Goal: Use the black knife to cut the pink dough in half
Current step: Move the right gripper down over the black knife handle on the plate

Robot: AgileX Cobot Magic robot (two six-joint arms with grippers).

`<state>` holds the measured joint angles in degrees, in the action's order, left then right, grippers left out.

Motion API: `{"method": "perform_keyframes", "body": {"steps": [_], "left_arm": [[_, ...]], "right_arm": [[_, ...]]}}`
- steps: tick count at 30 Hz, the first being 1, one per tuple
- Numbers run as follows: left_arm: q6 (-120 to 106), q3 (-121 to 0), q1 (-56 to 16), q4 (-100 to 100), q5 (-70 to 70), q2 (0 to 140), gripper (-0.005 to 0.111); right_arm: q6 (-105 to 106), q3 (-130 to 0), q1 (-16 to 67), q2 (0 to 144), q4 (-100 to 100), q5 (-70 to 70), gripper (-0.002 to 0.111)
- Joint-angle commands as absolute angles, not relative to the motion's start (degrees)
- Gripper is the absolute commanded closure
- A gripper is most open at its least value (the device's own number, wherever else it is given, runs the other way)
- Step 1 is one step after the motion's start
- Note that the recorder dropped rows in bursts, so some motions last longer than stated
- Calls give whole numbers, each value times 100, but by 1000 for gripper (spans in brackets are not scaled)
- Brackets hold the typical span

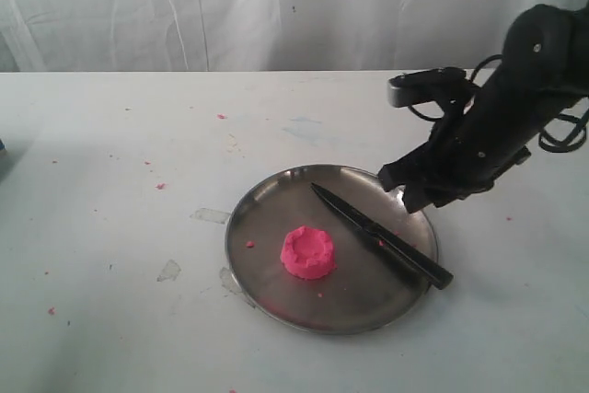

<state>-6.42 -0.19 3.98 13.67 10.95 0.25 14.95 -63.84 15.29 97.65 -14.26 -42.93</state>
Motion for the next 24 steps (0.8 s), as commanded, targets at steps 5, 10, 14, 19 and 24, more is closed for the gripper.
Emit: {"method": "perform_keyframes", "body": {"steps": [5, 10, 14, 19, 24], "left_arm": [[-649, 0, 398, 1416, 1071, 0, 107], [-649, 0, 398, 1416, 1071, 0, 107], [-649, 0, 398, 1416, 1071, 0, 107], [-649, 0, 398, 1416, 1071, 0, 107], [-649, 0, 398, 1416, 1071, 0, 107]], "right_arm": [[3112, -6380, 1284, 10141, -2628, -4546, 72], [3757, -6380, 1734, 10156, -2392, -4116, 72], [3394, -6380, 1849, 10156, -1719, -3963, 68], [3311, -6380, 1849, 10168, -1841, -3955, 64], [3311, -6380, 1849, 10466, -1841, -3914, 64]]}}
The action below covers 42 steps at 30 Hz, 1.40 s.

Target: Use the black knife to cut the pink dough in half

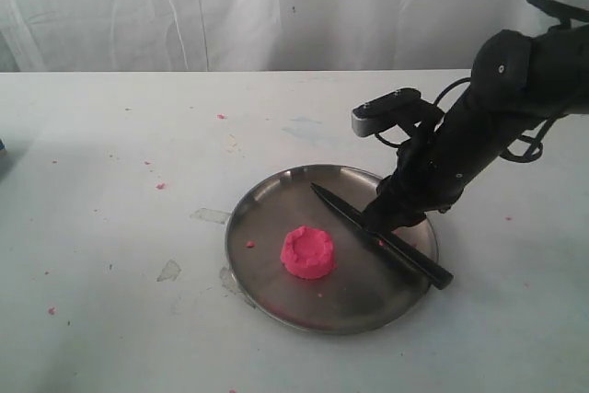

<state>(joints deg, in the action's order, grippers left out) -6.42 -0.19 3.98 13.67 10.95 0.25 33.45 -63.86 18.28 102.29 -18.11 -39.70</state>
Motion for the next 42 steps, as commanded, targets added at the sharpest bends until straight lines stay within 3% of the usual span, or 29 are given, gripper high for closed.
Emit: {"method": "perform_keyframes", "body": {"steps": [1, 16, 22, 30, 42], "left_arm": [[-649, 0, 398, 1416, 1071, 0, 107], [-649, 0, 398, 1416, 1071, 0, 107], [-649, 0, 398, 1416, 1071, 0, 107], [-649, 0, 398, 1416, 1071, 0, 107], [-649, 0, 398, 1416, 1071, 0, 107]], "right_arm": [[3311, -6380, 1849, 10539, -1841, -3914, 64], [3311, -6392, 1849, 10947, -1826, -3812, 65], [3269, -6392, 1849, 10947, -1826, -3838, 84], [3269, -6392, 1849, 10947, -1816, -3848, 100], [3227, -6392, 1849, 10601, -1287, -4240, 104]]}}
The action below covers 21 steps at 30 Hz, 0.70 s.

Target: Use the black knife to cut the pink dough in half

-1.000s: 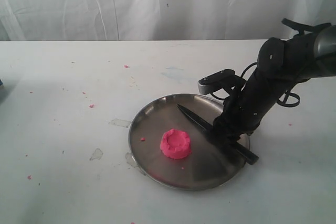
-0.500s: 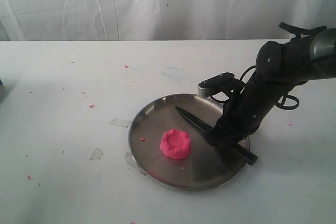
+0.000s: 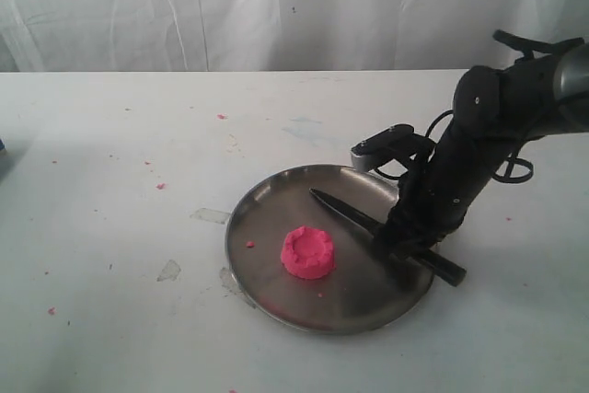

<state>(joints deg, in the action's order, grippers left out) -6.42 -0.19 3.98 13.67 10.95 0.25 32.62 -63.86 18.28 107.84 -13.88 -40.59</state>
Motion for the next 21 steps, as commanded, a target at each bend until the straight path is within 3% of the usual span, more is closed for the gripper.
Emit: {"method": "perform_keyframes", "body": {"steps": [1, 21], "left_arm": [[-649, 0, 398, 1416, 1071, 0, 107], [-649, 0, 398, 1416, 1071, 0, 107]], "right_arm": [[3148, -6392, 1849, 10572, -1287, -4264, 104], [2238, -6392, 1849, 10473, -1275, -5516, 104]]}}
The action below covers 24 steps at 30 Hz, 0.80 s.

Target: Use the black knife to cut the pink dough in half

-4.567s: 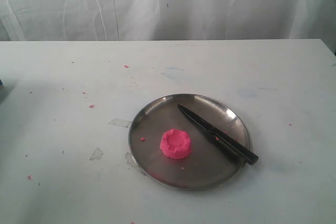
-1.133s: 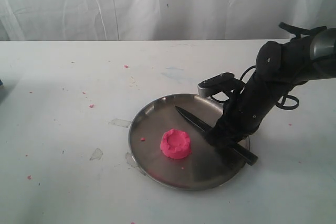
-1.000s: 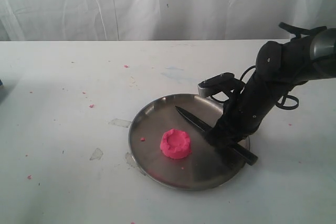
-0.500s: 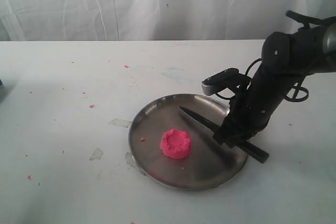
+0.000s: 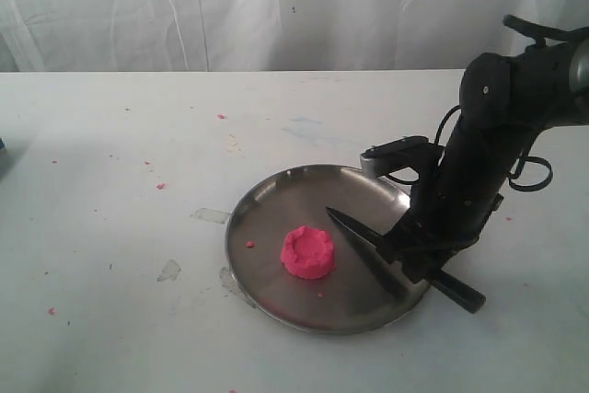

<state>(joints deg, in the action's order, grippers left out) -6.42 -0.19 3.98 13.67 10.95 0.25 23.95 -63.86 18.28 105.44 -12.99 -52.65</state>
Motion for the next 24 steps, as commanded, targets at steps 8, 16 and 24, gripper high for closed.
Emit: {"method": "perform_keyframes", "body": {"steps": [8, 16, 24], "left_arm": [[-649, 0, 398, 1416, 1071, 0, 107], [-649, 0, 398, 1416, 1071, 0, 107], [-649, 0, 398, 1416, 1071, 0, 107]], "right_arm": [[2223, -6358, 1849, 10473, -1286, -4889, 104], [2223, -6146, 1849, 10473, -1286, -4862, 104], [2390, -6072, 1849, 10530, -1297, -4709, 96]]}}
